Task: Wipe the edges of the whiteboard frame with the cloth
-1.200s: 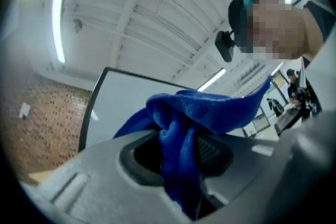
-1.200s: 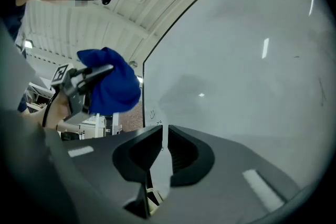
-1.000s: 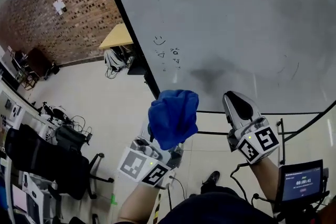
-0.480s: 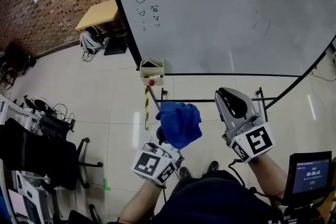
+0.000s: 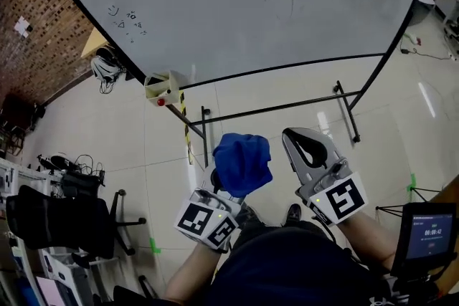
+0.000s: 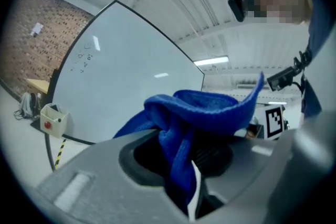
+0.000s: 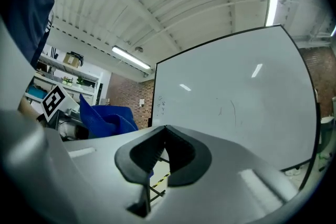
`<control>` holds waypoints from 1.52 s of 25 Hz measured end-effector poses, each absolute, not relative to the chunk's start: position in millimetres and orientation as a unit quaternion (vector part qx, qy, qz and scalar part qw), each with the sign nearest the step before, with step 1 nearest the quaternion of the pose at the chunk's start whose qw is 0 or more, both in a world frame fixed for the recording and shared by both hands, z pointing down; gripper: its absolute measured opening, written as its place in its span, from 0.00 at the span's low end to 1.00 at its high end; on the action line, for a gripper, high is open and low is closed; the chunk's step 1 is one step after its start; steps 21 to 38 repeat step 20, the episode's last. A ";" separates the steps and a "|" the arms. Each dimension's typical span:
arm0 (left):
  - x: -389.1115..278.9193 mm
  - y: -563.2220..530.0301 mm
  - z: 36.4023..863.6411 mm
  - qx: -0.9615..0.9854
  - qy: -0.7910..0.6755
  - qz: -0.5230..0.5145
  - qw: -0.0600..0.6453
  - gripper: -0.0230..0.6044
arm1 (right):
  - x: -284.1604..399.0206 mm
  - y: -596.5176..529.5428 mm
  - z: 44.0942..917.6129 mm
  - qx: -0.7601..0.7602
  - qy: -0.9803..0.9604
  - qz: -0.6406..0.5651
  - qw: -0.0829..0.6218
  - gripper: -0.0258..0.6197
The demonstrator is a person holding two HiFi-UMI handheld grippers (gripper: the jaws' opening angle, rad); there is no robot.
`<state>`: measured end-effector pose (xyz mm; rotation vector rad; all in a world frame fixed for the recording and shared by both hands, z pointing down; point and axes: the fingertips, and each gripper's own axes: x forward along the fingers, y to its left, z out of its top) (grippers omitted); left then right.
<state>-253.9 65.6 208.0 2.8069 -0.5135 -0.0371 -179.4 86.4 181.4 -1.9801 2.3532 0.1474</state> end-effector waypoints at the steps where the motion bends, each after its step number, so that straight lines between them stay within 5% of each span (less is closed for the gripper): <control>1: -245.6 78.5 209.9 0.975 -0.174 -0.008 0.140 0.24 | -172.2 98.3 187.6 -0.644 0.763 0.041 0.034 0.05; 11: -230.1 110.0 228.1 0.978 -0.157 0.008 0.138 0.24 | -151.6 133.5 247.0 -0.659 0.752 -0.018 0.008 0.05; 38: -244.3 98.6 228.5 0.976 -0.164 -0.001 0.145 0.24 | -171.2 122.6 243.5 -0.649 0.760 -0.017 0.004 0.05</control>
